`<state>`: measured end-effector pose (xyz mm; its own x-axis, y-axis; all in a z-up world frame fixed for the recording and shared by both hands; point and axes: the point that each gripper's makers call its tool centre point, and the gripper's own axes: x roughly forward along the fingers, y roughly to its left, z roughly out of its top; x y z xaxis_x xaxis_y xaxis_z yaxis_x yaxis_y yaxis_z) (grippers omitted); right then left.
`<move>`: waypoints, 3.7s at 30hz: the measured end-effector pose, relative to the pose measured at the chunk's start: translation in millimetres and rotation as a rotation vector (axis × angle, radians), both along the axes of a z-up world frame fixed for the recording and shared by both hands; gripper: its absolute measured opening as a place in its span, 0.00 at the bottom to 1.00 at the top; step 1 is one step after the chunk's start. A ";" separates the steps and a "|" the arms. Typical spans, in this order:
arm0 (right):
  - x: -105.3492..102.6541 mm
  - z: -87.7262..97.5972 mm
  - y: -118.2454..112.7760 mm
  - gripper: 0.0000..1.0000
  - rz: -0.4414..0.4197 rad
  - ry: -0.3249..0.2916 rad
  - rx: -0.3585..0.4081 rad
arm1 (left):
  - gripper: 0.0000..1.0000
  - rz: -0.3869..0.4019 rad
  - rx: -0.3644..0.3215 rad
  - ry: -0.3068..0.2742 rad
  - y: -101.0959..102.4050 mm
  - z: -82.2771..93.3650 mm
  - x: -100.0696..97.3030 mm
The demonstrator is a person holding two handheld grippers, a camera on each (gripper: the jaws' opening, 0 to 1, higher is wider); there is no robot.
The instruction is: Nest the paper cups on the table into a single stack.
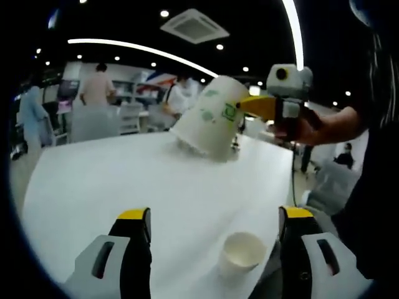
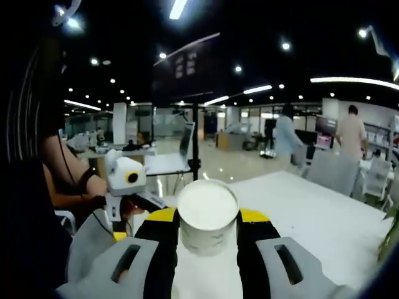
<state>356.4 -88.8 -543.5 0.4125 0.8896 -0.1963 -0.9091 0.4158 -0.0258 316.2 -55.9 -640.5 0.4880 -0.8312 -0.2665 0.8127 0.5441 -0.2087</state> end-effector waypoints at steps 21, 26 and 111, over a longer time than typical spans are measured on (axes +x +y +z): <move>-13.2 -15.1 5.4 0.33 0.028 0.043 -0.003 | 0.76 -0.096 -0.108 -0.033 -22.5 30.9 -9.5; -20.0 -22.3 2.8 0.34 0.034 0.067 0.000 | 0.72 -0.111 -0.141 -0.024 -21.8 34.1 -13.1; -46.3 -52.3 -12.8 0.35 0.055 0.177 0.057 | 0.00 -0.230 -0.216 0.129 -13.2 51.5 -34.0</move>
